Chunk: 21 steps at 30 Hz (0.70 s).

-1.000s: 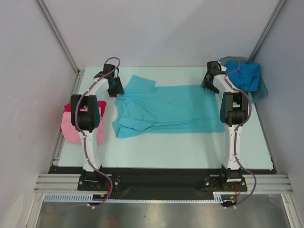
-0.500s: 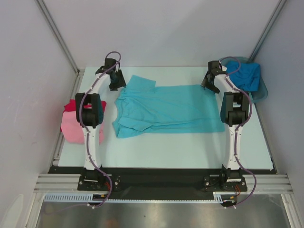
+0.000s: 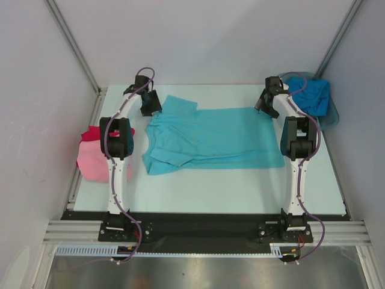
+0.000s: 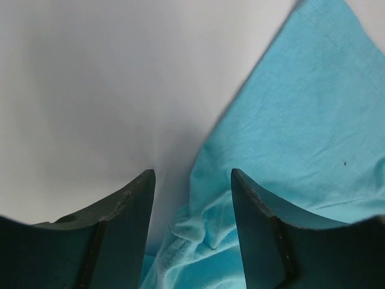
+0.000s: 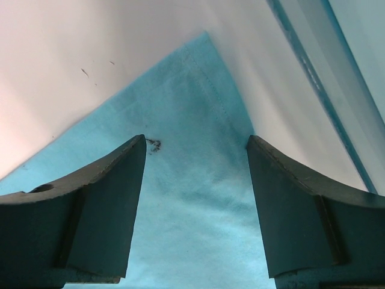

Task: Fold and stack the t-shirts
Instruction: Fold the tshirt

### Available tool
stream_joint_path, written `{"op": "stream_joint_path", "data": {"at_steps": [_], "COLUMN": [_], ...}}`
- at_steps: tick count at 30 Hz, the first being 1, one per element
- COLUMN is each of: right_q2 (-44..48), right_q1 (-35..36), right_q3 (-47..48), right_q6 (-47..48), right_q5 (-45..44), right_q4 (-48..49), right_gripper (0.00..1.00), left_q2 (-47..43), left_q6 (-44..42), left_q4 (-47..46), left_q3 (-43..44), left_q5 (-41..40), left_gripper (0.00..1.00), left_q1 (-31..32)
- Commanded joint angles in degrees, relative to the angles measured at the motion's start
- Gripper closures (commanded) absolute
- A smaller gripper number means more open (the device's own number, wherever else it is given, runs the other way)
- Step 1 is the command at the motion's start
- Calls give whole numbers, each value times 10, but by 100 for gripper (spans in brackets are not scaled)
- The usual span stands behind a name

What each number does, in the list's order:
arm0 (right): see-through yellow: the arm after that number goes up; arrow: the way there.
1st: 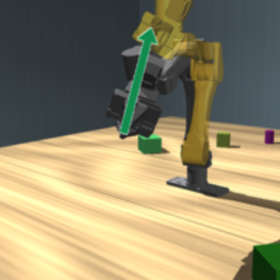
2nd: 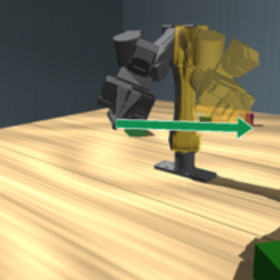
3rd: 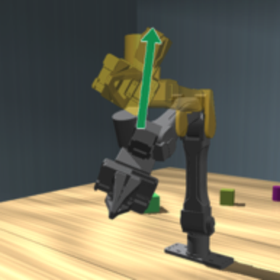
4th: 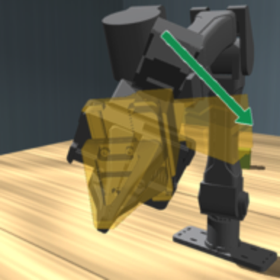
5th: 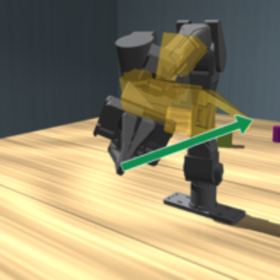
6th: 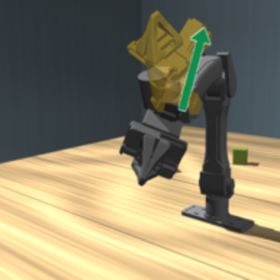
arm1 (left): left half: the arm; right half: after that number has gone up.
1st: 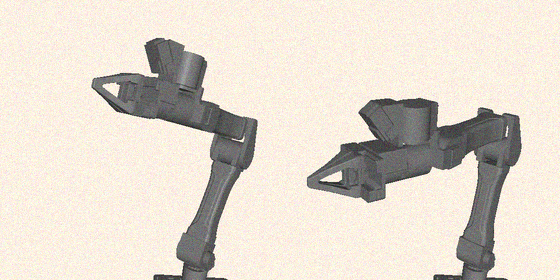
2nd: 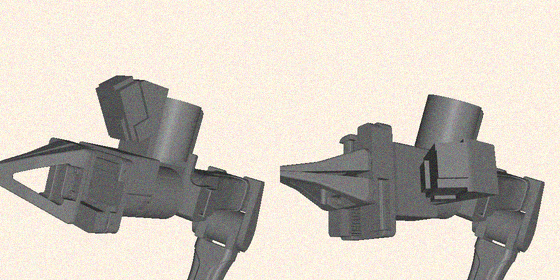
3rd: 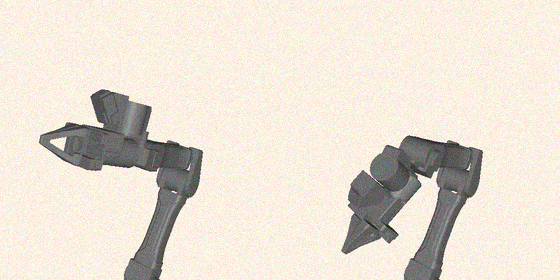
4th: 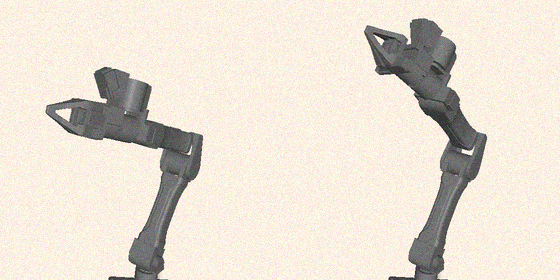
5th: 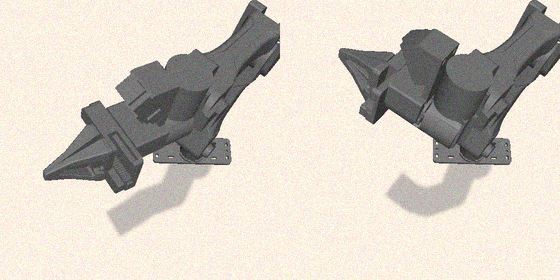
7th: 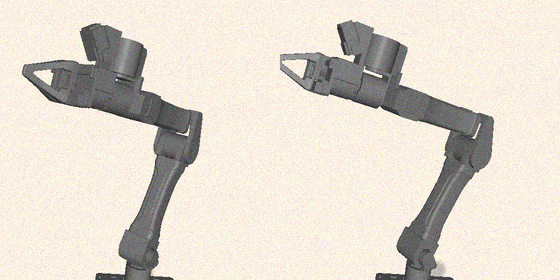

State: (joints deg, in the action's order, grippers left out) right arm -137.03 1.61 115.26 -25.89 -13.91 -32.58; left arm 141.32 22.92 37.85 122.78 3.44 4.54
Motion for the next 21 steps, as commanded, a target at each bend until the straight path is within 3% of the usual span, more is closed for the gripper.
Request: {"op": "stream_joint_path", "data": {"at_steps": [1,8,21], "right_q2": [13,-3,-24], "right_q1": [-12,-31,-26], "right_q3": [10,33,59], "right_q6": [2,9,2], "right_q5": [-9,-57,-70], "right_q4": [4,-19,-39], "right_gripper": [27,27,27], "left_q2": [-5,-11,-38], "left_q6": [6,2,1], "left_q4": [-2,-8,-24], "left_q3": [15,14,-37], "left_q5": [24,41,48], "left_gripper": [41,42,47], "left_q1": [-1,-1,0]}}
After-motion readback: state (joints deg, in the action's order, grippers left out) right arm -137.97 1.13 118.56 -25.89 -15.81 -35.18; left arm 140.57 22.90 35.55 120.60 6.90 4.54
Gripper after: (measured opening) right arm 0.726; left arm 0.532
